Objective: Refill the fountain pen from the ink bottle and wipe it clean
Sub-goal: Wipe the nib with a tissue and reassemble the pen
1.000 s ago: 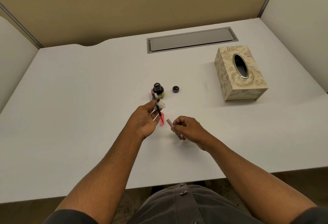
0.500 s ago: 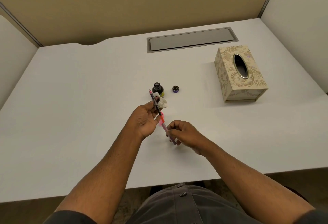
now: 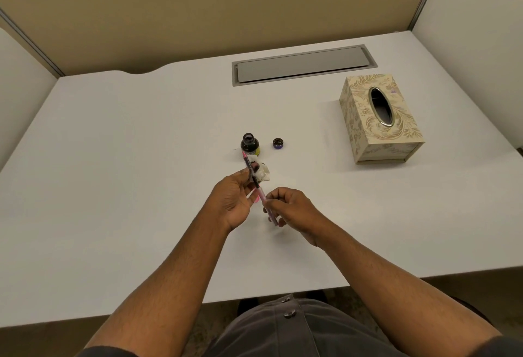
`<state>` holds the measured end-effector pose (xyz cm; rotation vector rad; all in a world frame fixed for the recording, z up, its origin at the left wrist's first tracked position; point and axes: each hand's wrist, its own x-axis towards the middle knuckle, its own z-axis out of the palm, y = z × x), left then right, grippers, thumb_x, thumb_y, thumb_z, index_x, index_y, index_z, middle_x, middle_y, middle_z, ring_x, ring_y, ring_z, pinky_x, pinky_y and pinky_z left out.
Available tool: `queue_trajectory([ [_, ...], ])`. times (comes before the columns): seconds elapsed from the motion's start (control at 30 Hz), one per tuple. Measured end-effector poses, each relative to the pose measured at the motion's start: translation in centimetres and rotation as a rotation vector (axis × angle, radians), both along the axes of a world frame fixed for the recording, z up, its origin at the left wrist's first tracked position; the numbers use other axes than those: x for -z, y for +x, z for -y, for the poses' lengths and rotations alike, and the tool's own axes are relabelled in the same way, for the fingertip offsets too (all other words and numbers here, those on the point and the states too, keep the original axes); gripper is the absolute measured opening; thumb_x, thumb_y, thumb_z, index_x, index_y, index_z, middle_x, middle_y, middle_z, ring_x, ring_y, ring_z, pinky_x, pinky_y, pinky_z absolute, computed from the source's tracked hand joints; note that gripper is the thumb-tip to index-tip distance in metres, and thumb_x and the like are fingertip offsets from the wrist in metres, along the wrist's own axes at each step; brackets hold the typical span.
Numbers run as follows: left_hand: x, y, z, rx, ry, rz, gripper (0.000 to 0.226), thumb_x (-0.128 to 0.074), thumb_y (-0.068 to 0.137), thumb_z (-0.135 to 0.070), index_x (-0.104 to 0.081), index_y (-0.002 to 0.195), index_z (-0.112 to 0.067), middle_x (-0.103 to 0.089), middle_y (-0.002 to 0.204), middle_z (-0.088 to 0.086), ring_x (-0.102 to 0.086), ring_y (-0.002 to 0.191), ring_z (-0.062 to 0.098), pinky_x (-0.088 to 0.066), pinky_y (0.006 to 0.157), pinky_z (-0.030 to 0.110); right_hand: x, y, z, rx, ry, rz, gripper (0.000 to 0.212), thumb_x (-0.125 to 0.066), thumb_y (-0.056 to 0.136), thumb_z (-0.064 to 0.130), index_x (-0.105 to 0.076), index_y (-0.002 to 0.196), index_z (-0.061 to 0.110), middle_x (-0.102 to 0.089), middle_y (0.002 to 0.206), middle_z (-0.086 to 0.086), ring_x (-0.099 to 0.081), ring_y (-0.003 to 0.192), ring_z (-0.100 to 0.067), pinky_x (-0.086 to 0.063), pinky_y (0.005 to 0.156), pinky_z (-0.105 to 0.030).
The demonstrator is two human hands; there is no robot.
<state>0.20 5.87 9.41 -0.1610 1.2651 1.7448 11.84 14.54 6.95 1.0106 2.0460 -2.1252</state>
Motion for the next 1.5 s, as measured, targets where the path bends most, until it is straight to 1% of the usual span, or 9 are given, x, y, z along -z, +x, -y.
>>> queue_trajectory([
  [0.1, 0.5, 0.5, 0.1, 0.011, -0.025, -0.015, 0.026, -0.05, 0.092, -0.009, -0.066, 0.113, -0.006, -0.063, 0.127, 0.015, -0.058, 0.109, 0.021, -0.034, 0.111, 0.038, -0.3, -0.3, 0.1, 0.042, 0.005, -0.009, 0.008, -0.059, 0.089, 0.019, -0.065, 0.085, 0.016, -0.07, 0.081, -0.005, -0.062, 0.068, -0.016, -0.049, 0.062, -0.027],
  [0.23, 0.8, 0.9, 0.2, 0.026, -0.051, -0.057, 0.03, -0.047, 0.094, -0.008, -0.063, 0.119, -0.003, -0.065, 0.124, 0.015, -0.059, 0.107, 0.021, -0.037, 0.109, 0.038, -0.5, -0.5, 0.3, 0.082, -0.01, -0.009, 0.009, -0.059, 0.091, 0.021, -0.066, 0.09, 0.014, -0.07, 0.083, -0.004, -0.066, 0.071, -0.016, -0.051, 0.061, -0.026],
  [0.5, 0.1, 1.1, 0.3, 0.042, -0.062, -0.173, 0.024, -0.045, 0.096, -0.008, -0.068, 0.104, -0.008, -0.075, 0.086, -0.001, -0.065, 0.084, 0.011, -0.047, 0.086, 0.027, -0.8, -0.7, 0.8, 0.138, -0.043, -0.053, 0.013, -0.06, 0.092, 0.021, -0.067, 0.095, 0.011, -0.07, 0.084, -0.006, -0.068, 0.075, -0.016, -0.053, 0.058, -0.026],
  [0.8, 0.3, 0.8, 0.0, -0.023, -0.209, -0.325, 0.02, -0.068, 0.087, -0.025, -0.073, 0.095, -0.008, -0.073, 0.098, 0.008, -0.065, 0.099, 0.02, -0.048, 0.099, 0.039, -1.2, -1.1, 0.8, 0.139, -0.001, -0.021, 0.014, -0.061, 0.093, 0.024, -0.066, 0.098, 0.012, -0.071, 0.092, -0.007, -0.069, 0.083, -0.019, -0.058, 0.064, -0.027],
  [0.97, 0.1, 0.9, 0.1, 0.011, -0.176, -0.322, 0.016, -0.065, 0.089, -0.02, -0.072, 0.094, -0.007, -0.074, 0.083, 0.001, -0.068, 0.085, 0.013, -0.046, 0.098, 0.035, -0.6, -0.9, 1.1, 0.165, -0.002, -0.007, 0.021, -0.075, 0.083, 0.02, -0.064, 0.095, 0.006, -0.071, 0.082, -0.008, -0.069, 0.072, -0.016, -0.056, 0.06, -0.026],
  [1.17, 0.3, 0.7, 0.3, 0.026, -0.153, -0.286, 0.021, -0.061, 0.091, -0.017, -0.07, 0.106, -0.005, -0.073, 0.094, 0.003, -0.066, 0.09, 0.014, -0.047, 0.093, 0.031, -0.8, -0.4, 1.1, 0.094, -0.178, -0.021, 0.022, -0.055, 0.098, 0.018, -0.068, 0.105, 0.001, -0.072, 0.098, -0.013, -0.067, 0.08, -0.017, -0.053, 0.066, -0.027],
  [1.27, 0.5, 0.5, 0.4, 0.022, -0.161, -0.275, 0.019, -0.059, 0.092, -0.016, -0.07, 0.105, -0.007, -0.073, 0.103, 0.005, -0.065, 0.096, 0.016, -0.048, 0.094, 0.033, -0.9, -0.5, 1.2, 0.107, -0.282, -0.029, 0.024, -0.059, 0.096, 0.021, -0.065, 0.106, 0.0, -0.069, 0.091, -0.01, -0.065, 0.078, -0.017, -0.052, 0.065, -0.026],
  [1.37, 0.5, 0.4, 0.5, 0.024, -0.166, -0.272, 0.021, -0.057, 0.093, -0.015, -0.07, 0.106, -0.006, -0.074, 0.097, 0.002, -0.067, 0.092, 0.013, -0.049, 0.09, 0.031, -0.7, -0.7, 1.2, 0.168, -0.261, -0.015, 0.02, -0.07, 0.088, 0.017, -0.064, 0.1, 0.002, -0.069, 0.086, -0.012, -0.067, 0.073, -0.017, -0.052, 0.061, -0.026],
  [1.5, 0.4, 0.3, 0.6, 0.034, -0.177, -0.28, 0.02, -0.057, 0.093, -0.016, -0.07, 0.105, -0.007, -0.074, 0.093, -0.002, -0.065, 0.09, 0.011, -0.047, 0.087, 0.03, -0.5, -0.8, 0.9, 0.134, -0.212, 0.024, 0.019, -0.058, 0.096, 0.015, -0.067, 0.103, 0.001, -0.072, 0.095, -0.014, -0.067, 0.077, -0.017, -0.052, 0.063, -0.025],
])
